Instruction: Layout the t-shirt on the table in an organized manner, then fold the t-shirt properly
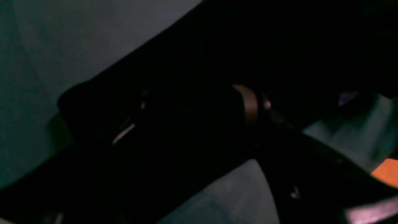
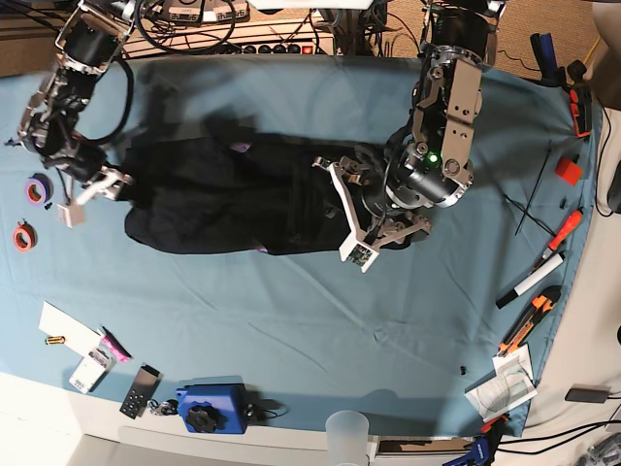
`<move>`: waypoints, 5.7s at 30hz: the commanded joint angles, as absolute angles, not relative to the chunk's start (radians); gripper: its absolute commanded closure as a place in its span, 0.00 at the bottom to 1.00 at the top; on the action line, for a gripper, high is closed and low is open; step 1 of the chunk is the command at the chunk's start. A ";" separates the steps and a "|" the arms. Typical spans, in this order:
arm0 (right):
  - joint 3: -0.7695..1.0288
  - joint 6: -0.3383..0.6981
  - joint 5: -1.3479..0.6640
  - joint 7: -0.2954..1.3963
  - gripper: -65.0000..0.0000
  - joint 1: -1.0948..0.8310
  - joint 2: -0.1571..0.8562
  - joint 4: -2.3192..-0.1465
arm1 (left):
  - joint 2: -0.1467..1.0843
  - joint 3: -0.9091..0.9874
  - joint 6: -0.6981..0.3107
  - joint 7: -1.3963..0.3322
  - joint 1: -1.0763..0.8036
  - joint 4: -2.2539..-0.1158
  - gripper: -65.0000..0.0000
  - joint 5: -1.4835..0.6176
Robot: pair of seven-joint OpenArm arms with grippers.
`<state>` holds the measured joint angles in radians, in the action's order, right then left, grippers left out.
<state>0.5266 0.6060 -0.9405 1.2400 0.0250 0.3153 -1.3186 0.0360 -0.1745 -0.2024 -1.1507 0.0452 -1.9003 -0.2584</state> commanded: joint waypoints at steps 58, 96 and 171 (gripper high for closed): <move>0.496 0.537 -0.514 1.180 1.00 0.078 0.456 -1.721 | 0.113 -0.169 -0.020 -1.196 0.025 -1.916 1.00 0.146; -0.062 0.474 -0.167 1.103 0.98 -0.058 0.194 -2.064 | 0.142 -0.094 -0.019 -1.178 0.025 -1.916 1.00 0.145; 0.298 0.326 -0.076 1.155 0.62 0.133 0.183 -2.066 | 0.043 -0.112 -0.471 -0.998 0.034 -1.906 1.00 -0.553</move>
